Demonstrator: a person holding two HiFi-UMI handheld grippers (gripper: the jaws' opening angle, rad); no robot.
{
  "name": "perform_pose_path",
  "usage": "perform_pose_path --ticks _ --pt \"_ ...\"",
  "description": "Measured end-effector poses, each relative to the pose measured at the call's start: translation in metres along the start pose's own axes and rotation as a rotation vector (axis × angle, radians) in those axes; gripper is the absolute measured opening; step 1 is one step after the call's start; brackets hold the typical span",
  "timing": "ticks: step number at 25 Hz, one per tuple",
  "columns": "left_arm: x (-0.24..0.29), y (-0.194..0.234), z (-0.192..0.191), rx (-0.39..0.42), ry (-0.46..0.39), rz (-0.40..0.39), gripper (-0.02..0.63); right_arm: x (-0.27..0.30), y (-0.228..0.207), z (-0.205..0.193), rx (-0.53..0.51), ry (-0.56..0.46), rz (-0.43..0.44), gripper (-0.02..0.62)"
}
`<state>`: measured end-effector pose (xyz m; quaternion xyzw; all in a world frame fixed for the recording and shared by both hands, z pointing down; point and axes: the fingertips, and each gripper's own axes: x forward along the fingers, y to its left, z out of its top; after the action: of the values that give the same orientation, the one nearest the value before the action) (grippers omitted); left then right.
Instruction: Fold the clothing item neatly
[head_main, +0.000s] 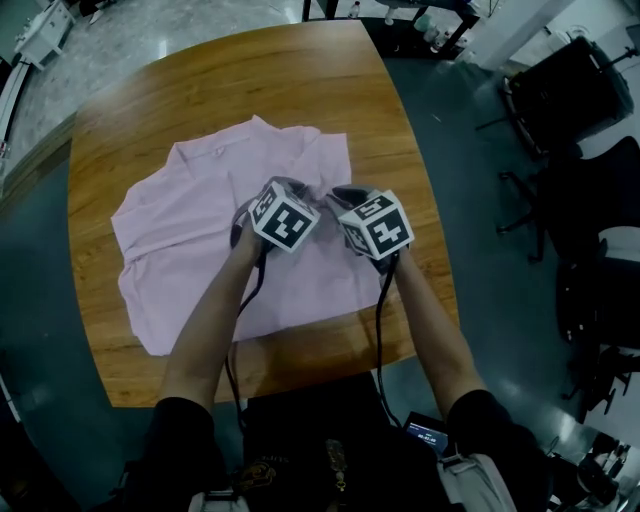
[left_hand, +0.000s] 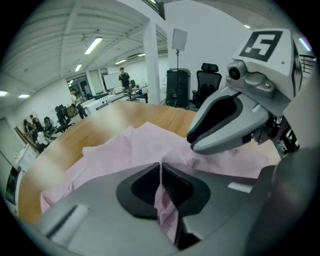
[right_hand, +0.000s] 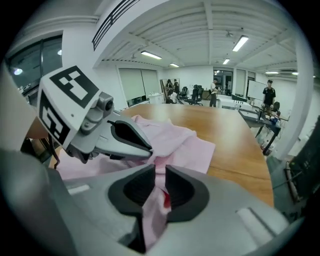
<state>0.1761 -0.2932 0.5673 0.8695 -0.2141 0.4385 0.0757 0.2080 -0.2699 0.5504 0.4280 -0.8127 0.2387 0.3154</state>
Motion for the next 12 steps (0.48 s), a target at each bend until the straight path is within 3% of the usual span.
perform_pose_path --ticks 7,12 --pt "-0.032 0.069 -0.004 -0.237 -0.094 0.123 0.021 -0.001 -0.007 0.019 -0.014 0.007 0.054 0.066" --pt "-0.037 0.116 -0.027 -0.354 -0.087 0.186 0.021 0.012 -0.003 0.027 -0.033 0.043 0.089 0.066"
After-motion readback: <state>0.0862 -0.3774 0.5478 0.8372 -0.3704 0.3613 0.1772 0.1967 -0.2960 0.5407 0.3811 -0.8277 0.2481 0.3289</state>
